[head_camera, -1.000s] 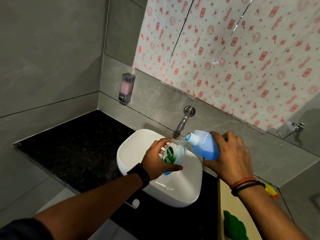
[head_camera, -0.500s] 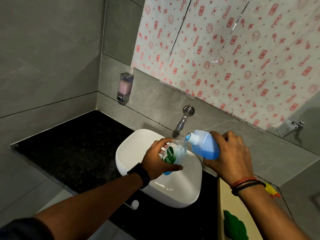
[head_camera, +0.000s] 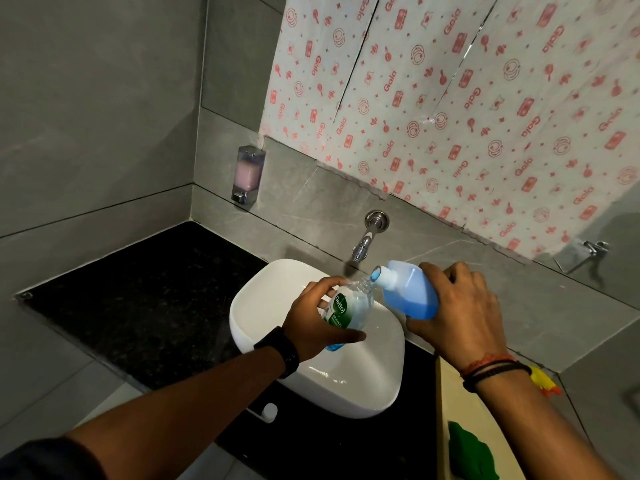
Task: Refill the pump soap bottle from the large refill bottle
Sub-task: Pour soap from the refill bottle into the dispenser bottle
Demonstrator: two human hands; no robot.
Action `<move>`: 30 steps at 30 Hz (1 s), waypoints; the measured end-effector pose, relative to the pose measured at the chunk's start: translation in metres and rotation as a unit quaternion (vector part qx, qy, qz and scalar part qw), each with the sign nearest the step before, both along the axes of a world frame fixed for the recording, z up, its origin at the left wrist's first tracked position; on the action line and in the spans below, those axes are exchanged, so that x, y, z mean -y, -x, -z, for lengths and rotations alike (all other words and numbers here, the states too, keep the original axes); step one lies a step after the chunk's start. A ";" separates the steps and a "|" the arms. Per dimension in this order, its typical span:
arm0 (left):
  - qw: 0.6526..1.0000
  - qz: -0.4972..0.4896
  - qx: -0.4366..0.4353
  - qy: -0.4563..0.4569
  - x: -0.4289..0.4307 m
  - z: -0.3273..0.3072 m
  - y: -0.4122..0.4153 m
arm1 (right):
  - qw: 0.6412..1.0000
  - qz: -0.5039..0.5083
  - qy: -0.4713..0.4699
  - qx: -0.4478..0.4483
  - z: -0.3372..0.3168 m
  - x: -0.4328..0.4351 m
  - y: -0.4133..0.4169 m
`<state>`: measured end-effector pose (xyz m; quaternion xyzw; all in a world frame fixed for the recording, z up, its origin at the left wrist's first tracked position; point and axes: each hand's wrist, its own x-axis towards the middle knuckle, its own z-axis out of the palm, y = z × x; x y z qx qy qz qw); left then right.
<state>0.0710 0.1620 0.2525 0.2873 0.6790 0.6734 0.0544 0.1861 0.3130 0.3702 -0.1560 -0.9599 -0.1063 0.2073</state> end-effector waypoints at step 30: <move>1.000 0.008 0.018 -0.003 -0.004 0.000 -0.004 | 1.000 0.000 0.002 -0.006 0.000 -0.003 -0.003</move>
